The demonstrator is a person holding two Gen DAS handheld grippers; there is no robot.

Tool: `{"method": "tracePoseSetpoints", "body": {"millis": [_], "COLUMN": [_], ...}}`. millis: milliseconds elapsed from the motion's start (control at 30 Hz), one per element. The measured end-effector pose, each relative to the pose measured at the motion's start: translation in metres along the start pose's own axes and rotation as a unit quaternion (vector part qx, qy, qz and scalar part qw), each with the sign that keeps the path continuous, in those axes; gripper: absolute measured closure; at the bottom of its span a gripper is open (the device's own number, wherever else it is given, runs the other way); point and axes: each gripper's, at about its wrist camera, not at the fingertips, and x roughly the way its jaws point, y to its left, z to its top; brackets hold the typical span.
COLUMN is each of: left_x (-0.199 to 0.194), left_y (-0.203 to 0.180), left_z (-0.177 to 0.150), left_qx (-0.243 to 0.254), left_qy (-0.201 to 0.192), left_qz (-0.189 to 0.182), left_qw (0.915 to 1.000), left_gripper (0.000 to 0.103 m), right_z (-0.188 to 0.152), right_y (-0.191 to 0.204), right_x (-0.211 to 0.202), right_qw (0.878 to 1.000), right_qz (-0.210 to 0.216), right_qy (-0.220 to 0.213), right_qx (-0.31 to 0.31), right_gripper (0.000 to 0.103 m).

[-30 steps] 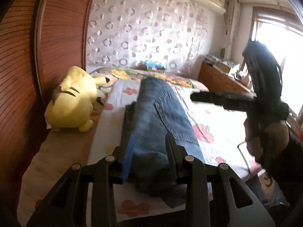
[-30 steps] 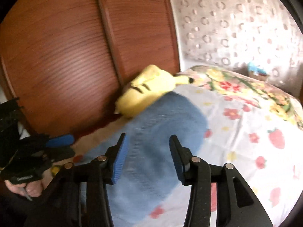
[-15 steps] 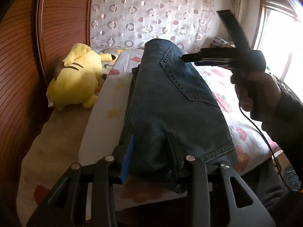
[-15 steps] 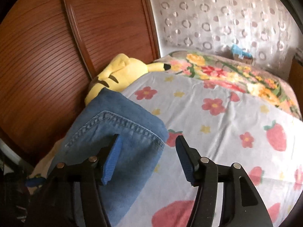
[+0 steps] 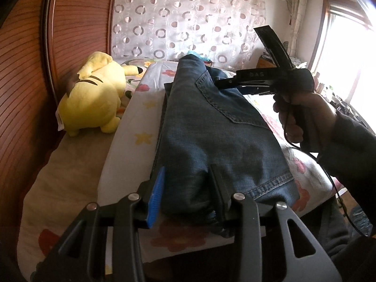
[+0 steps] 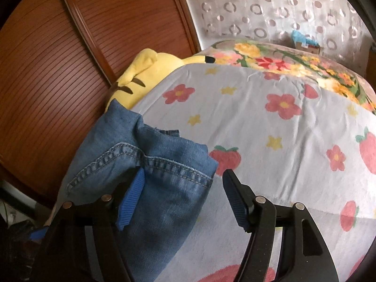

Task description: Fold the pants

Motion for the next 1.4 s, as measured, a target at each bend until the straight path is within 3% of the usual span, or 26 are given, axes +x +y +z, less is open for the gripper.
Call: {"method": "tracePoseSetpoints", "body": {"millis": [533,900,1000,1067,1200,1400], "left_x": [0.002,0.004,0.005,0.005,-0.002,-0.03], "left_y": [0.003,0.006,0.008,0.008,0.004,0.006], "left_z": [0.0,-0.004,-0.004,-0.005,-0.005,0.007], "left_qx": [-0.012,-0.013,-0.019,-0.018,-0.013,-0.024], "left_qy": [0.004,0.0,0.0,0.002,-0.002,-0.04], "left_qz": [0.0,-0.006,-0.011,-0.021,-0.034,-0.054], "left_qw": [0.9999,0.9999,0.9998,0.9996,0.9994,0.9975], "left_gripper": [0.066,0.066,0.067,0.075,0.092,0.095], "right_z": [-0.015,-0.018,-0.019,-0.02,-0.017,0.003], "right_y": [0.003,-0.004,-0.002,0.006,0.022,0.057], "right_x": [0.001,-0.004,-0.01,-0.016,-0.031,-0.069], "right_qw": [0.998,0.997,0.997,0.998,0.997,0.993], "right_qz": [0.054,0.079,0.076,0.068,0.06,0.079], "right_qy": [0.026,0.016,0.001,-0.014,-0.038,-0.071], "right_qx": [0.003,0.016,0.012,-0.005,-0.019,-0.053], "right_gripper": [0.034,0.058,0.071,0.08,0.084,0.086]}}
